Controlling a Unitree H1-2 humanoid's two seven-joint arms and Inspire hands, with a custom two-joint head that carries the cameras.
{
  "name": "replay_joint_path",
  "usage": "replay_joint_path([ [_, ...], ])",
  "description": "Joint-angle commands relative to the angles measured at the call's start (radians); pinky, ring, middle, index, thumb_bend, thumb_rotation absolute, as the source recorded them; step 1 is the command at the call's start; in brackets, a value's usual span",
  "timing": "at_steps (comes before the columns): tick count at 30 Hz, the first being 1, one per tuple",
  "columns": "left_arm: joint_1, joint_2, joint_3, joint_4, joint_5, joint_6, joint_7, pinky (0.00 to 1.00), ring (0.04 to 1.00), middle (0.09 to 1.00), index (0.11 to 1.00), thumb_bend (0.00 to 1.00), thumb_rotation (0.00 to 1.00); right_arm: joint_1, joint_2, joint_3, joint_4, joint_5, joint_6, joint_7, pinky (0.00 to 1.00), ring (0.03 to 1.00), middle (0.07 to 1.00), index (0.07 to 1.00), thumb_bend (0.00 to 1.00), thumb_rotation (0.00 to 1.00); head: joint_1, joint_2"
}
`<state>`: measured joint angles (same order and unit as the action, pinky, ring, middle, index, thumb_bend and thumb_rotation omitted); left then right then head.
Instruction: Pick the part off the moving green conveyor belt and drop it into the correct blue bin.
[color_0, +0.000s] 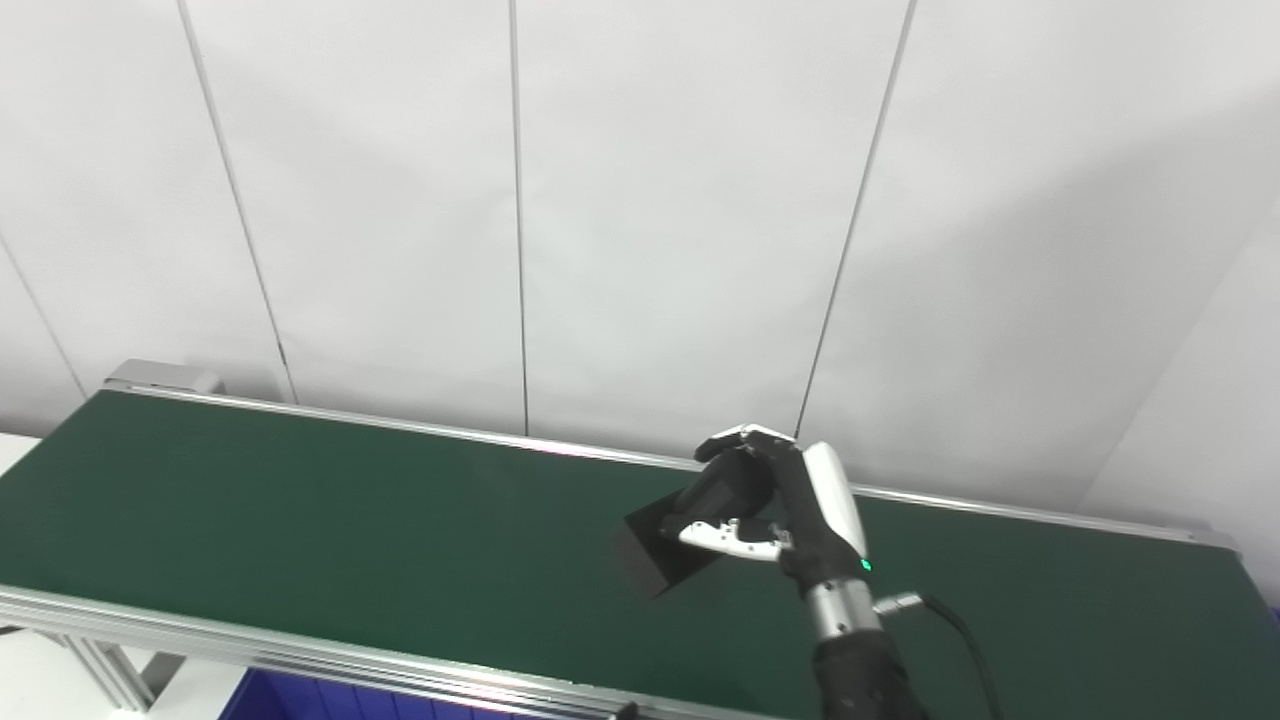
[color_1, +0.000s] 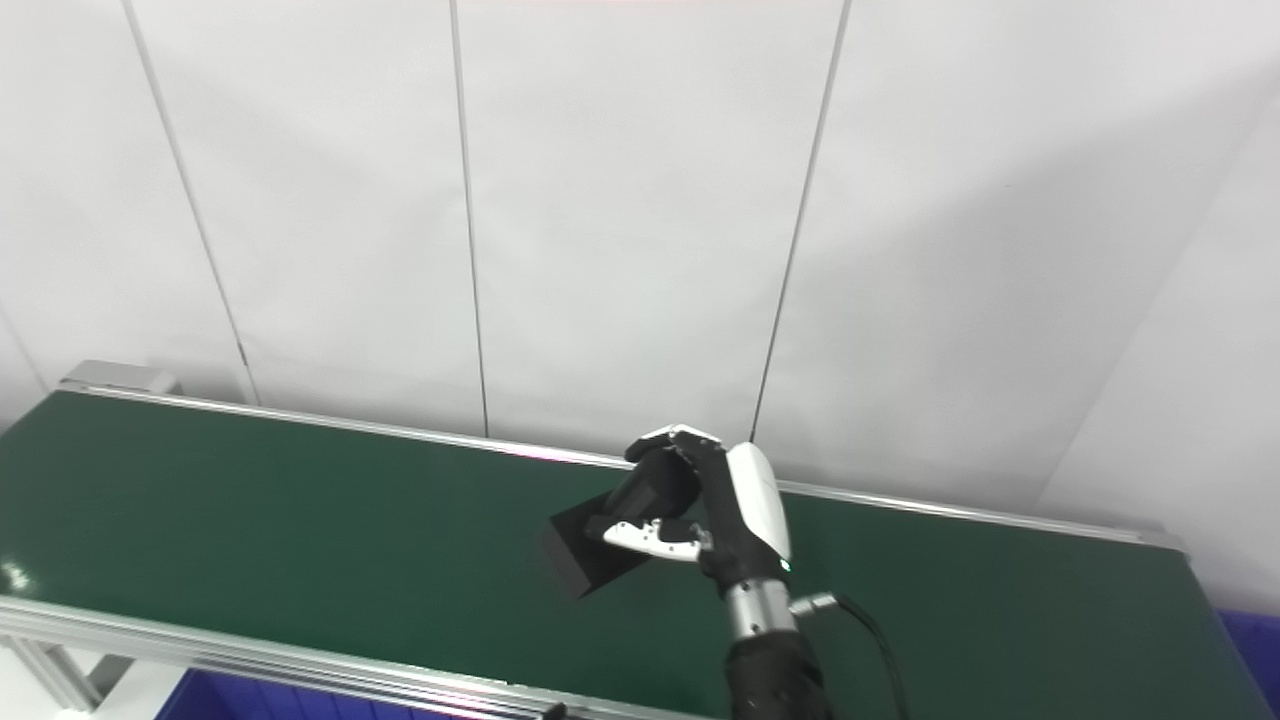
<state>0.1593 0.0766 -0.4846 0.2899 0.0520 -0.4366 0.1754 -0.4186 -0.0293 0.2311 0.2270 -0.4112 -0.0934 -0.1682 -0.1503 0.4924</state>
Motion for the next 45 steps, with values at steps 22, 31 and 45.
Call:
replay_joint_path([
  [22,0.032,0.009,0.22,-0.151,-0.102,-0.033,-0.292,0.97,0.974,0.973,1.0,0.93,1.0,0.299,-0.085,-0.259,-0.454,0.064,-0.071,-0.035,0.29,0.376,0.481,0.55,0.51,0.0,-0.292,0.226],
  [31,0.043,0.016,0.271,-0.324,-0.109,0.007,-0.325,0.96,0.964,0.949,1.0,0.93,0.96,0.422,-0.109,-0.293,-0.617,0.005,0.046,0.026,0.31,0.391,0.481,0.536,0.51,0.0,-0.344,0.326],
  [45,0.056,0.035,0.308,-0.45,-0.116,0.126,-0.346,0.95,0.98,0.972,1.0,0.99,0.99,0.54,-0.116,-0.309,-0.546,-0.056,0.045,0.028,0.34,0.409,0.488,0.525,0.52,0.0,-0.397,0.379],
])
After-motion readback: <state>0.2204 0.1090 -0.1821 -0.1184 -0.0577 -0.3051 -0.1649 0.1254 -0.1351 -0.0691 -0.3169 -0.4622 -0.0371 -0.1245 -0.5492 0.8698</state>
